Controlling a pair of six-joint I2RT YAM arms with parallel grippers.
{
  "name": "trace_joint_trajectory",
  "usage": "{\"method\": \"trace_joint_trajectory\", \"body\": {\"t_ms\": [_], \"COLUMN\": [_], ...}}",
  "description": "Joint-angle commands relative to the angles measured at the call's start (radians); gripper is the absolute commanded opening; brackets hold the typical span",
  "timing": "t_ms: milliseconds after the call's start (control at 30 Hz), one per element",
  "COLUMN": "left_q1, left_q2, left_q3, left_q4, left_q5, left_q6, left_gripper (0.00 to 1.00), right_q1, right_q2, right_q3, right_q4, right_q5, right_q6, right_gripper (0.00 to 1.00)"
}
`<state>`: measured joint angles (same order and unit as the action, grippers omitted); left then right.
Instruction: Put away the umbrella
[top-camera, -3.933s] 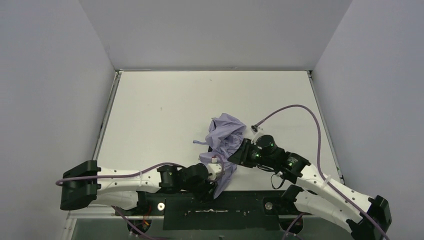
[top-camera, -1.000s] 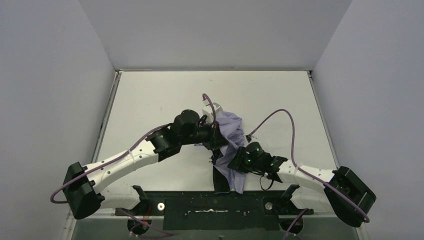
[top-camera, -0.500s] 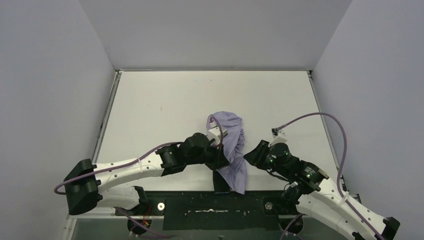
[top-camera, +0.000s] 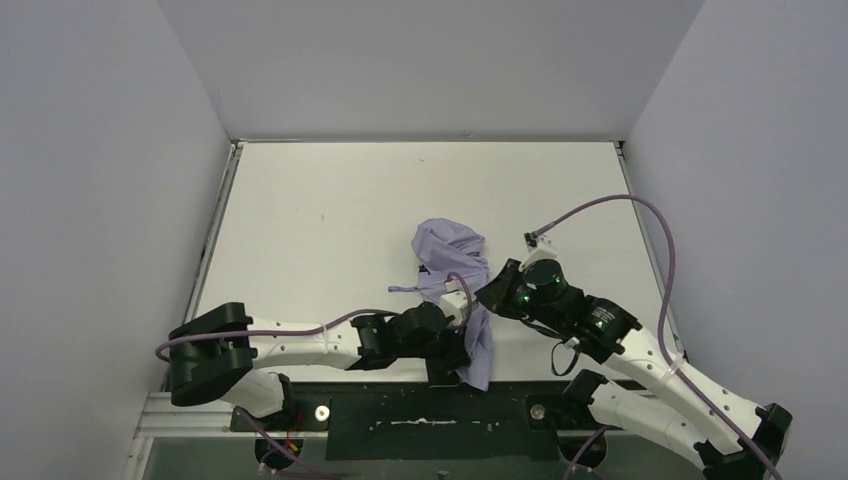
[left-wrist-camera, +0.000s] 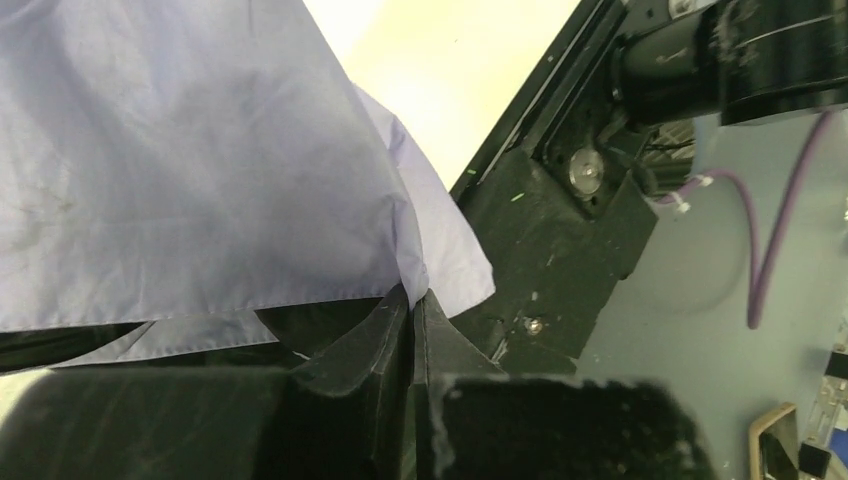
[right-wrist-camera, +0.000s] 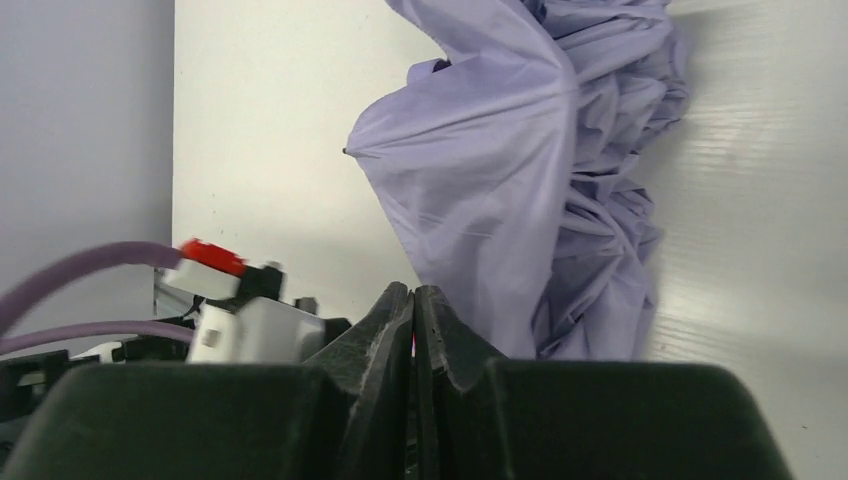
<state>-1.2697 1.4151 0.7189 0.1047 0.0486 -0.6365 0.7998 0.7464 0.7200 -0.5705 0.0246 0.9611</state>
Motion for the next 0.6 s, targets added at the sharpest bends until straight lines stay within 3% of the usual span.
{"method": "trace_joint_trajectory", "body": {"t_ms": [0, 567], "left_q1": [-0.024, -0.085], "left_q2": [0.061, 0.096], "left_q3": [-0.006, -0.050], "left_q4": [0.140, 0.217], "left_q5": [-0.010, -0.041], "left_q6": [-0.037, -0.072], "left_gripper": [0.02, 0.04], "right_q1": [0.003, 0.001], "right_q2": [0.060, 0.148], "right_q3": [-0.021, -0.324], "right_q4": [0.192, 0.503], "right_q5": [-0.088, -0.176], "right_q6": [0.027, 0.194], "right_gripper": [0.04, 0.00]}}
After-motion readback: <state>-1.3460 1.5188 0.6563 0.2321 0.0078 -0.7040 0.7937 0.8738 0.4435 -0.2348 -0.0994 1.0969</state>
